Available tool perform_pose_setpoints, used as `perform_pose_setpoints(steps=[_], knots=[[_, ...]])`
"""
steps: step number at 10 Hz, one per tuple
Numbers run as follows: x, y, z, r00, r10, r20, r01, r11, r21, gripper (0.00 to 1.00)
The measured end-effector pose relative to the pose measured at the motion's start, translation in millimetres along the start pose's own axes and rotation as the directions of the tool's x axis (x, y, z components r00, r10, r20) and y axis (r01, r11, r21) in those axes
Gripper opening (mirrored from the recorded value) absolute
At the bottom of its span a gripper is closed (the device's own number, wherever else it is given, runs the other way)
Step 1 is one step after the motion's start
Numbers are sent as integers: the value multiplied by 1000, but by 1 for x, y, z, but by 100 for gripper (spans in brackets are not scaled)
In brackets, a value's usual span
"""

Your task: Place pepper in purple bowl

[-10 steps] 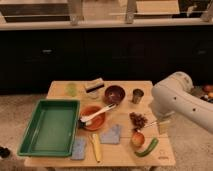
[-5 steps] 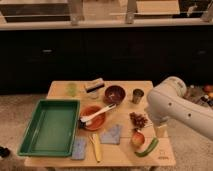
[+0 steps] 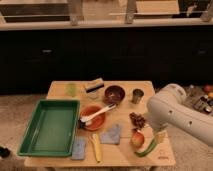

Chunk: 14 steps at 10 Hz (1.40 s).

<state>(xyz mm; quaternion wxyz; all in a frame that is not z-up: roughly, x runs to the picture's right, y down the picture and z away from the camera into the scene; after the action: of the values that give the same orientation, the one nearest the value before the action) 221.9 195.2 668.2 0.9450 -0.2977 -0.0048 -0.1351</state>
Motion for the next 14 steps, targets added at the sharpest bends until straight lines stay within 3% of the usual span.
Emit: perform_pose_setpoints(steps=[6,9,14], knots=[[-23,21,24,998,-37,45,38,999,-15,80],[-30,28,46,997,-28,74,30,999,-22,80],[-32,36,58,993,-8,122,12,1000,-25,80]])
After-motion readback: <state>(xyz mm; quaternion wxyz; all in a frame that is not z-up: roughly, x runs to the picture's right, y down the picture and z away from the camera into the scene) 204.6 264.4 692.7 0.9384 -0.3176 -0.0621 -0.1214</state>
